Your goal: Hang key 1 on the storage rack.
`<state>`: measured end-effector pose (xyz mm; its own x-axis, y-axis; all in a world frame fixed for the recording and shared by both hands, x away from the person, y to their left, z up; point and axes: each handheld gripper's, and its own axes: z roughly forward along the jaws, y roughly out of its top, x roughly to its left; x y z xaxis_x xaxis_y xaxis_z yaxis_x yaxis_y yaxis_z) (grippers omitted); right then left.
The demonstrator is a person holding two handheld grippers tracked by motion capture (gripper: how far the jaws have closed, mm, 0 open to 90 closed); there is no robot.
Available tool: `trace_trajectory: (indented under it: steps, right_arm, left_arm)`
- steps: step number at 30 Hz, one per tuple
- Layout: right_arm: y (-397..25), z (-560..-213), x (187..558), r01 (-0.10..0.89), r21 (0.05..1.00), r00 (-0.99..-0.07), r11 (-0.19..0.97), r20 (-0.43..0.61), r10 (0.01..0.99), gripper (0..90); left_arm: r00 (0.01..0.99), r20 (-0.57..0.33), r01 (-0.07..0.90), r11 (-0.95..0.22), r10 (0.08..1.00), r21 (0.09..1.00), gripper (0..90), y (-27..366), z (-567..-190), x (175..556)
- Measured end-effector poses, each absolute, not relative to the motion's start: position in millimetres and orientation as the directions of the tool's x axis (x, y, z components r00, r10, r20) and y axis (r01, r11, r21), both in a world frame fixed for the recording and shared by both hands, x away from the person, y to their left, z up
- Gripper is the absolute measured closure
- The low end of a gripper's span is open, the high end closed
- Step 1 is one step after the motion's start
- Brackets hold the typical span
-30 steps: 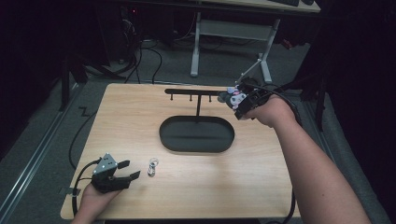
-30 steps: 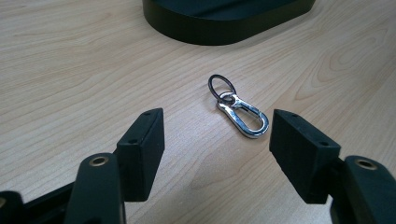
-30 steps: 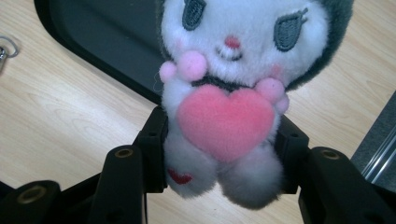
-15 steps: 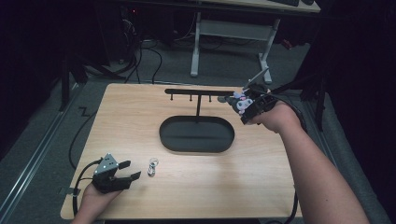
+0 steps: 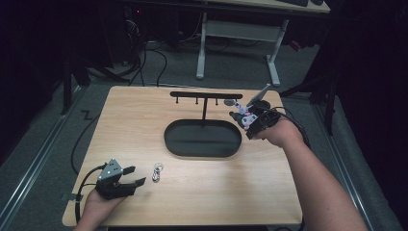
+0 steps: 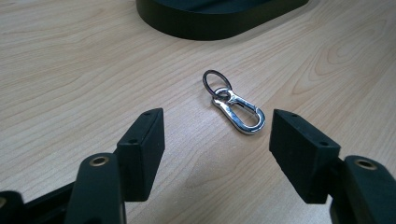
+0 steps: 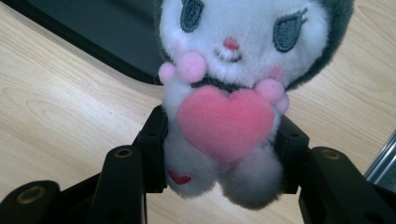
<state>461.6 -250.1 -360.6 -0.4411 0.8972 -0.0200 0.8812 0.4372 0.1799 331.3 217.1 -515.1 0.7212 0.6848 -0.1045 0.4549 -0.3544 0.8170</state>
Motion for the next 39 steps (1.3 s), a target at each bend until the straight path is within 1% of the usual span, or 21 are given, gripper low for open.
trace_trajectory:
  steps: [9, 21, 23, 26, 29, 34, 39]
  right_arm:
    - [-238, -382, 473, 0.878, 0.205, -0.436, 0.432, -0.026, 0.899, 50.0]
    - [-227, -394, 489, 0.885, 0.202, -0.421, 0.419, -0.036, 0.906, 47.7]
    - [-227, -396, 489, 0.881, 0.201, -0.431, 0.428, -0.034, 0.902, 46.0]
    - [-226, -397, 490, 0.888, 0.199, -0.419, 0.415, -0.027, 0.908, 35.8]
    - [-227, -396, 489, 0.893, 0.204, -0.407, 0.402, -0.021, 0.913, 29.8]
    - [-228, -391, 483, 0.89, 0.217, -0.407, 0.401, -0.02, 0.913, 28.6]
    - [-234, -389, 471, 0.884, 0.25, -0.406, 0.396, -0.014, 0.914, 30.6]
  left_arm:
    - [0.724, -0.102, 0.453, -0.358, 0.682, 0.816, 36.4, 217, -515, 331]
    - [0.725, -0.102, 0.452, -0.359, 0.681, 0.816, 36.4, 217, -515, 331]
    - [0.725, -0.102, 0.452, -0.359, 0.681, 0.817, 36.4, 217, -515, 332]
    - [0.726, -0.103, 0.452, -0.358, 0.68, 0.817, 36.4, 217, -516, 332]
    - [0.726, -0.104, 0.453, -0.359, 0.68, 0.816, 36.4, 217, -515, 332]
    - [0.725, -0.108, 0.457, -0.359, 0.68, 0.814, 36.1, 217, -515, 332]
    - [0.724, -0.114, 0.46, -0.354, 0.68, 0.814, 35.9, 216, -515, 333]
